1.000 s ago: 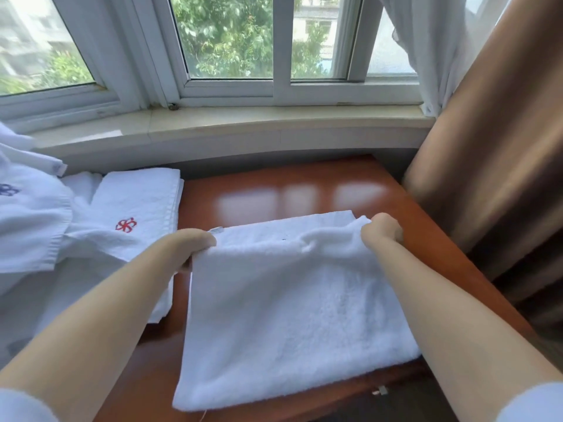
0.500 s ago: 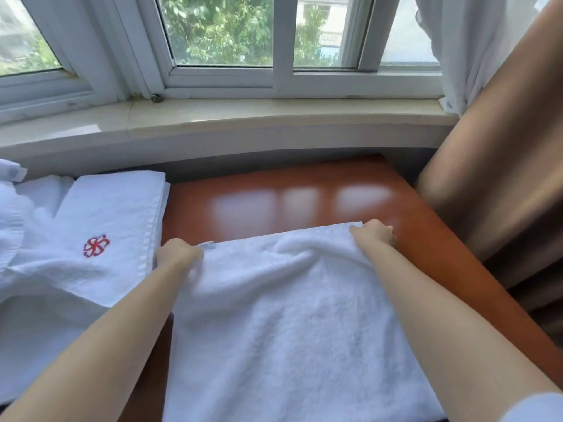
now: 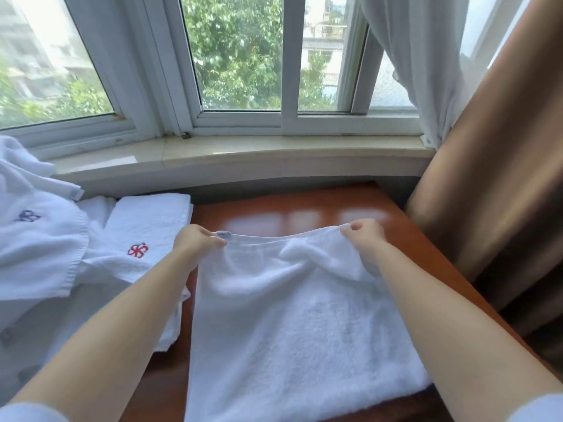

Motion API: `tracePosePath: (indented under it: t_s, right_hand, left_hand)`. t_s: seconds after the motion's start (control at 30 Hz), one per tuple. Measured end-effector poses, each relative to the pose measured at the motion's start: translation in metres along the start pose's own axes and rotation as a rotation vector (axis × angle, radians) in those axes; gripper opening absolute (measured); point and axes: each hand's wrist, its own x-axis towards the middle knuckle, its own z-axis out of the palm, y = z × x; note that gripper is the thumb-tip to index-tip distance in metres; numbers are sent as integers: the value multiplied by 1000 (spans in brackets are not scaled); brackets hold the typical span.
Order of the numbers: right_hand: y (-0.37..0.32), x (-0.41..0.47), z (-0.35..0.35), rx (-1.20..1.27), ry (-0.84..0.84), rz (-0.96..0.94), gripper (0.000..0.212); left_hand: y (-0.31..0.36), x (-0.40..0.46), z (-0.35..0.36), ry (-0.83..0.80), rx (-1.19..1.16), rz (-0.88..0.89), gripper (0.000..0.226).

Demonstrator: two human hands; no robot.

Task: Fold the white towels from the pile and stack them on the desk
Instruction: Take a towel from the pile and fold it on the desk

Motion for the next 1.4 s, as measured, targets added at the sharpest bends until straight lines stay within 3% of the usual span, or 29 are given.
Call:
tracePosePath:
  t_s: [0.17,0.53,0.7,0.8,0.9,1.03,1.13,1.2,1.4]
  right_hand:
    - [-41,-39,-56,-86,211,-205,26]
    - [-89,-112,-146,3,611,-286,25]
    - [-105,-127,-165,65,731,-438,22]
    - [-109,-129,-171,36,724,-470,19]
    - [-108,-130,-167,38,697,-448,21]
    - [-94,-118,-156,-10,594,-317,19]
    - [-77,-102,-148,-46,481,-225,27]
    - [-72,-95,-142,-26,474,-182,30]
    - [-93,-104,-136,102,727,-199,25]
  left_hand:
    - [25,-46,-48,122,-153,81,14]
    - [77,-132,-135,325,-690,465,20]
    - [91,-145,-146,413,-744,537,17]
    - [93,-145,-149,405,-559,609,20]
    - [87,-143,-147,469,-523,557,21]
    - [72,-134,-138,178,-219,491,15]
    - [61,-125,-132,7,-94,431,35]
    - [62,-118,-128,-6,-34,393,39]
    - [80,-116,-124,26,-184,437,30]
